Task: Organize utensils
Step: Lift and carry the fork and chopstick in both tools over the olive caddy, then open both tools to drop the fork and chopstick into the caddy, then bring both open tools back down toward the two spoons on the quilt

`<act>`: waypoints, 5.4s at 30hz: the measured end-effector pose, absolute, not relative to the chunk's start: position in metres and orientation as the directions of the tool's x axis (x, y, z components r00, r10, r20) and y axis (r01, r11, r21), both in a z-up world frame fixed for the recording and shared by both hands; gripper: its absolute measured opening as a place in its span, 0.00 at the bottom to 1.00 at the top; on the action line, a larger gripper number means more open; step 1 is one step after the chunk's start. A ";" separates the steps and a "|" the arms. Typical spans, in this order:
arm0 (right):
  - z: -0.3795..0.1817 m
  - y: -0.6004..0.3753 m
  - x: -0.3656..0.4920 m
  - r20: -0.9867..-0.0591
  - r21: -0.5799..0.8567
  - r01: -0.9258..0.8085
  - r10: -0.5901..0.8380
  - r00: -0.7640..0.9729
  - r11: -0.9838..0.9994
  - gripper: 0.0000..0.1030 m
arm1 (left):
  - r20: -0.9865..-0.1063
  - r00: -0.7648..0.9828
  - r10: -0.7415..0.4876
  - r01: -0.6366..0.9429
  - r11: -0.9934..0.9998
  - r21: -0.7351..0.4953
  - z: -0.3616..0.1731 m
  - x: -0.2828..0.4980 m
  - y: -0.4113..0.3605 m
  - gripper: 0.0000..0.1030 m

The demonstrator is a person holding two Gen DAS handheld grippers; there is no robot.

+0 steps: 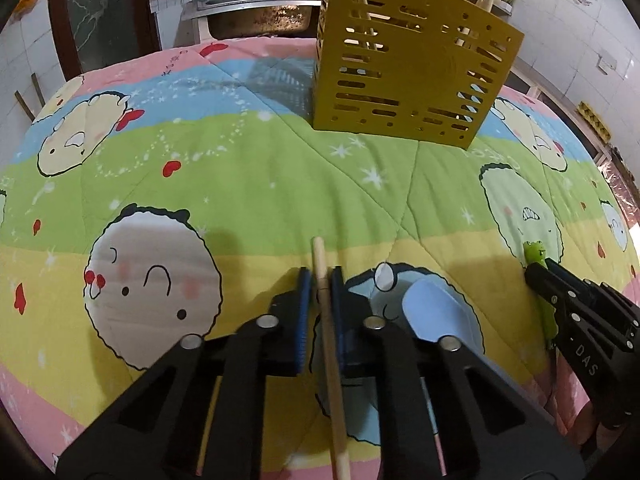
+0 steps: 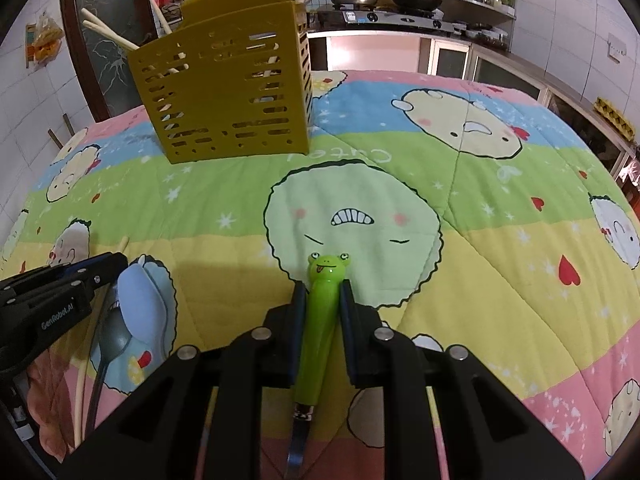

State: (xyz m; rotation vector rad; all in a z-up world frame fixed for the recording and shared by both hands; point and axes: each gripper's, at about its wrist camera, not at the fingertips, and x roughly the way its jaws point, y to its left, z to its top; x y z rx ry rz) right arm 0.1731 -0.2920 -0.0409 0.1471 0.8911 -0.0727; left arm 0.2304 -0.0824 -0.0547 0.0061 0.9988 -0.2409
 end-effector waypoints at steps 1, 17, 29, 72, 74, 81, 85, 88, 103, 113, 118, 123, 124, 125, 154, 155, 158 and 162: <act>-0.040 -0.293 0.172 -0.779 0.100 0.125 0.000 0.628 0.987 0.17 | -0.834 0.515 -0.200 0.203 0.973 -0.108 -0.055 0.231 -0.082 0.06; 0.004 -0.302 0.132 -0.648 0.141 0.151 -0.024 0.761 0.978 0.16 | -0.663 0.712 -0.230 0.247 0.966 -0.070 -0.007 0.184 -0.071 0.04; 0.036 -0.307 0.080 -0.457 0.148 0.175 -0.089 0.885 0.973 0.16 | -0.503 0.823 -0.266 0.246 0.963 -0.106 0.030 0.134 -0.036 0.04; 0.073 -0.318 0.087 -0.337 0.171 0.149 -0.084 0.938 0.974 0.16 | -0.365 0.830 -0.422 0.368 0.906 -0.210 0.089 0.164 -0.030 0.04; 0.075 -0.319 0.091 -0.332 0.166 0.152 -0.089 0.939 0.974 0.16 | -0.364 0.833 -0.417 0.368 0.908 -0.199 0.091 0.169 -0.034 0.04; 0.082 -0.326 0.113 -0.367 0.188 0.148 -0.070 0.928 0.971 0.16 | -0.305 0.861 -0.407 0.366 0.912 -0.184 0.103 0.183 -0.044 0.04; 0.089 -0.328 0.116 -0.361 0.180 0.150 -0.077 0.929 0.972 0.16 | -0.301 0.854 -0.425 0.384 0.904 -0.187 0.108 0.190 -0.050 0.04; 0.090 -0.328 0.118 -0.357 0.179 0.148 -0.076 0.931 0.973 0.15 | -0.309 0.850 -0.427 0.388 0.904 -0.181 0.108 0.193 -0.053 0.04; 0.092 -0.320 0.135 -0.374 0.173 0.131 -0.058 0.926 0.976 0.15 | -0.333 0.844 -0.420 0.394 0.908 -0.146 0.102 0.206 -0.062 0.04; 0.135 -0.324 0.168 -0.311 0.221 0.100 -0.027 0.950 0.970 0.15 | -0.219 0.879 -0.423 0.407 0.906 -0.115 0.166 0.201 -0.070 0.04; 0.179 -0.319 0.198 -0.234 0.212 0.095 -0.044 0.971 0.973 0.15 | -0.173 0.892 -0.417 0.409 0.909 -0.080 0.207 0.211 -0.082 0.04; 0.198 -0.315 0.236 -0.210 0.232 0.089 -0.040 0.977 0.969 0.15 | -0.214 0.897 -0.387 0.387 0.921 -0.045 0.211 0.239 -0.094 0.04; 0.196 -0.313 0.246 -0.221 0.241 0.092 -0.038 0.974 0.966 0.15 | -0.226 0.897 -0.379 0.380 0.924 -0.042 0.208 0.244 -0.095 0.04; 0.193 -0.312 0.255 -0.231 0.256 0.085 -0.025 0.973 0.963 0.15 | -0.247 0.896 -0.368 0.369 0.928 -0.042 0.202 0.253 -0.095 0.04; 0.099 -0.314 0.213 -0.451 0.133 0.142 -0.068 0.890 0.981 0.69 | -0.412 0.875 -0.254 0.256 0.965 -0.052 0.134 0.229 -0.033 0.95; 0.096 -0.312 0.205 -0.453 0.130 0.140 -0.067 0.889 0.982 0.70 | -0.427 0.867 -0.257 0.261 0.964 -0.051 0.129 0.224 -0.030 0.95; 0.086 -0.303 0.182 -0.462 0.115 0.139 -0.071 0.884 0.984 0.72 | -0.463 0.850 -0.252 0.258 0.965 -0.052 0.113 0.213 -0.025 0.95; 0.071 -0.288 0.160 -0.474 0.085 0.127 -0.072 0.877 0.988 0.75 | -0.500 0.834 -0.233 0.242 0.969 -0.049 0.087 0.197 -0.019 0.95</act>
